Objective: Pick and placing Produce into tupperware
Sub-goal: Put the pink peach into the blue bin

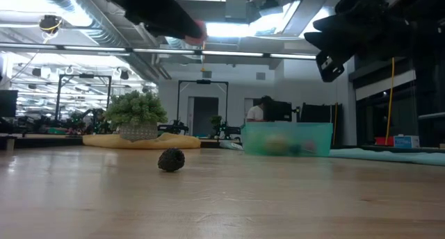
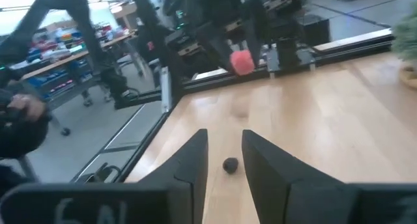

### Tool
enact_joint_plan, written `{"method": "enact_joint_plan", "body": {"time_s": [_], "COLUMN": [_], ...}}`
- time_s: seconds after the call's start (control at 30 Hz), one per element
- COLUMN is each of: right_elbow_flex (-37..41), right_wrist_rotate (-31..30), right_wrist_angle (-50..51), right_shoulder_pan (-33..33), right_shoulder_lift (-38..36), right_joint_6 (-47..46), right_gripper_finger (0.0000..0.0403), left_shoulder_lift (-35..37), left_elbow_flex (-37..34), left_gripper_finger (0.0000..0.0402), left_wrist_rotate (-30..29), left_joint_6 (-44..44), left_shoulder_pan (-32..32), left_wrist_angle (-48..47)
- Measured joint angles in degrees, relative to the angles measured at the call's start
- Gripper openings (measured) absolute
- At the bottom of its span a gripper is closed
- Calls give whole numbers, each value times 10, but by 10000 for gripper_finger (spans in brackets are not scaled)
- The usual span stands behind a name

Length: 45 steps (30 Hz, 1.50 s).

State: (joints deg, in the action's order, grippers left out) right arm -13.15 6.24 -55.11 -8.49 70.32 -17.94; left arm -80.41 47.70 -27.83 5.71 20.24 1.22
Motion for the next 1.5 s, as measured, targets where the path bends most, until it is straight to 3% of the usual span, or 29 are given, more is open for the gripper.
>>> {"method": "enact_joint_plan", "body": {"time_s": [0.2,0.43,0.6,0.8,1.07,1.5], "right_elbow_flex": [0,-1,-7,-65,-160,-217], "right_wrist_rotate": [-64,-67,-66,-66,-42,-6], "right_wrist_angle": [1,1,3,4,10,9], "right_shoulder_pan": [3,23,41,52,85,90], "right_shoulder_lift": [2,6,18,95,199,246], "right_joint_6": [-49,-155,-194,-177,-163,-133], "right_gripper_finger": [145,217,248,256,256,256], "left_shoulder_lift": [-42,-80,-96,-96,-96,-96], "left_elbow_flex": [0,0,0,0,0,0], "left_gripper_finger": [82,97,92,82,102,88], "left_wrist_rotate": [59,69,112,126,126,126], "left_joint_6": [-89,-132,-153,-188,-203,-226], "left_shoulder_pan": [-44,-96,-122,-137,-148,-150], "left_wrist_angle": [102,130,161,193,193,188]}}
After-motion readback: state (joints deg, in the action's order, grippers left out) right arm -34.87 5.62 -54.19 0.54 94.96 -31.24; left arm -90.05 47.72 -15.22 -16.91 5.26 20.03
